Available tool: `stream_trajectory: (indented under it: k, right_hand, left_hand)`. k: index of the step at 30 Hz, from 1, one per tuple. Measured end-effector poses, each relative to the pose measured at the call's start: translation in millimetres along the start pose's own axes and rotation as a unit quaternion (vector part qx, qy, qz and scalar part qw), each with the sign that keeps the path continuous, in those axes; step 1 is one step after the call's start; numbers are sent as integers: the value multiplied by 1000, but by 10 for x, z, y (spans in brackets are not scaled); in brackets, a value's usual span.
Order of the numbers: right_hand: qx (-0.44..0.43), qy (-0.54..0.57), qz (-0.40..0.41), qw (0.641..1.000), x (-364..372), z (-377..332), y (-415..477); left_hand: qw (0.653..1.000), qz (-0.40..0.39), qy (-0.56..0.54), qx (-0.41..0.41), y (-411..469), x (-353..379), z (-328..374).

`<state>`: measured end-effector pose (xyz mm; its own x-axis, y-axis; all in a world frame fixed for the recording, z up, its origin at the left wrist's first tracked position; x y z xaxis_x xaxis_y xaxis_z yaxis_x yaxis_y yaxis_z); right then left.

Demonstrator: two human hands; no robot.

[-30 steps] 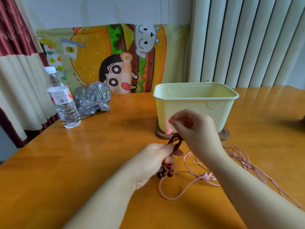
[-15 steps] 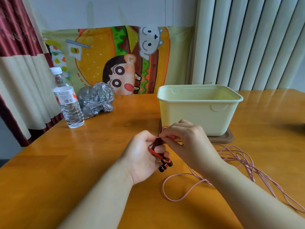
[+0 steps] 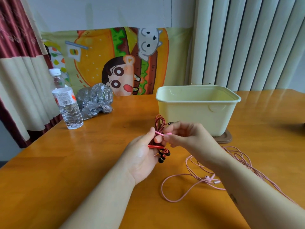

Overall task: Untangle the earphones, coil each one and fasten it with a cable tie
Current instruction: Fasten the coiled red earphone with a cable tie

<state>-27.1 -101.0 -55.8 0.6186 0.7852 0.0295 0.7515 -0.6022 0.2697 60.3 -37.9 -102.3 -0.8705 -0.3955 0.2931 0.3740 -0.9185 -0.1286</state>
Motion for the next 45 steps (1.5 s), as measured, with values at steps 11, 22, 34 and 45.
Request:
stream_trajectory:
  k: [11, 22, 34, 45]
  right_hand:
    - [-16, -26, 12, 999, -81, 5, 5]
    - [-114, -135, 48, 983, -44, -216, -63]
    - [14, -58, -21, 998, 22, 75, -20]
    - [104, -5, 31, 994, -42, 338, -27]
  left_hand:
    - [996, -60, 65, 6, -36, 87, 1]
    - [989, -90, 114, -13, -63, 79, 9]
    - [985, -111, 118, -58, -62, 7, -67]
    - [921, 26, 367, 125, -72, -102, 258]
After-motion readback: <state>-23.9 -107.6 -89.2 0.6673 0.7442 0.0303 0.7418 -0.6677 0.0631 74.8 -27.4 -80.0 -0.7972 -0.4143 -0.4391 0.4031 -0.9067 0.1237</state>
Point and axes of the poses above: each hand's wrist, its own y-axis towards the middle knuckle, its own x-axis out of the palm, z = x × y, the point moved 9 cm from there along y, towards the middle knuckle, and after that the axes turned 12 degrees about y, right-handed, at the moved point
